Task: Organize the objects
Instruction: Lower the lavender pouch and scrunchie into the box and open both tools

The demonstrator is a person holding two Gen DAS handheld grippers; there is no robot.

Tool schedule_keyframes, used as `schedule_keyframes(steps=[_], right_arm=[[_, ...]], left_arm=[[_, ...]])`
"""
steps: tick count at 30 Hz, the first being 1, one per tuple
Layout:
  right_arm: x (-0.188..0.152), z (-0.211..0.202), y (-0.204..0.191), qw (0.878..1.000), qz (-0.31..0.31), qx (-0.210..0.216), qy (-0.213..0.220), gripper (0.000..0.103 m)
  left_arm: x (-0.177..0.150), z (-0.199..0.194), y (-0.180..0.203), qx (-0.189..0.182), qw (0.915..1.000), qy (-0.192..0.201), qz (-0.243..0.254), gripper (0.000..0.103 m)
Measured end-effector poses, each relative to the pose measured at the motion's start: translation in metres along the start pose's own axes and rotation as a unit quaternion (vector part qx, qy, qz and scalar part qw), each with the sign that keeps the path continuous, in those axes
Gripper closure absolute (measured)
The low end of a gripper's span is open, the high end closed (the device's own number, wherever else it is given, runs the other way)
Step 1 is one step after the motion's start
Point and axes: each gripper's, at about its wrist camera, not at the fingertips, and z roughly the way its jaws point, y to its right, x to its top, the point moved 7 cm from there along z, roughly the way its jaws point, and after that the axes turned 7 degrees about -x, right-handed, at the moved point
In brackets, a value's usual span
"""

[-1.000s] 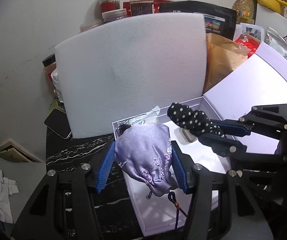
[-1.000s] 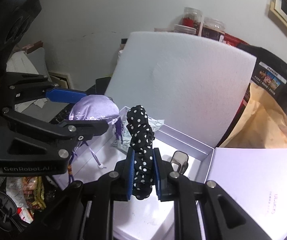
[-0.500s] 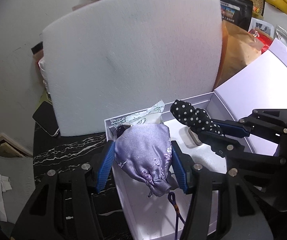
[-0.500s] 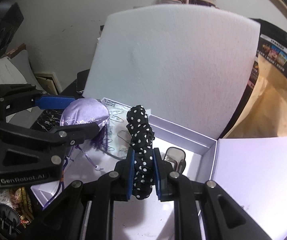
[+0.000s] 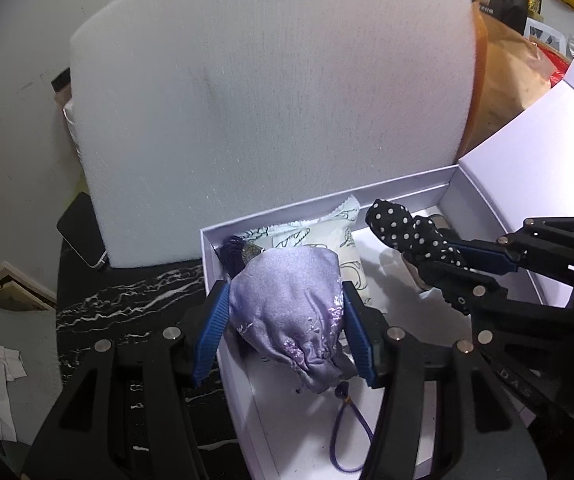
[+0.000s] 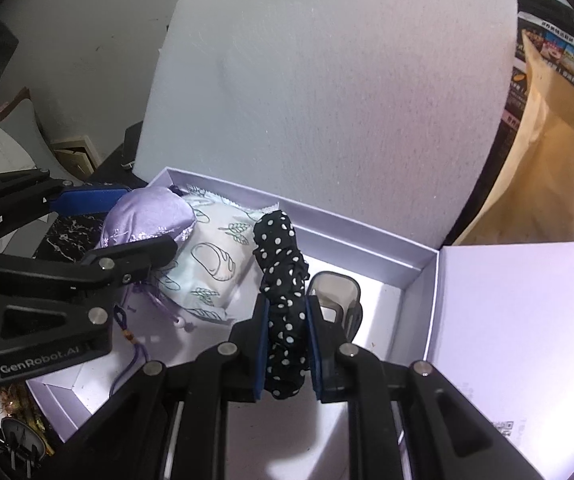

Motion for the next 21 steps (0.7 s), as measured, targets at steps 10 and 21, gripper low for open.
schedule_keyframes(steps=[10,21], right_arm=[[0.004,0.004,-0.005,1.0,-0.003,-0.004,-0.002,0.086],[0.004,0.006,-0.001,1.0,0.011,-0.004,-0.009,0.069]], left_arm=[[-0.005,0.002,0.003,0.006,1.0,0.0,-0.001,0.049],[-0.006,-0.015,-0.003,0.02,0.9996,-0.003,-0.018,0.041]])
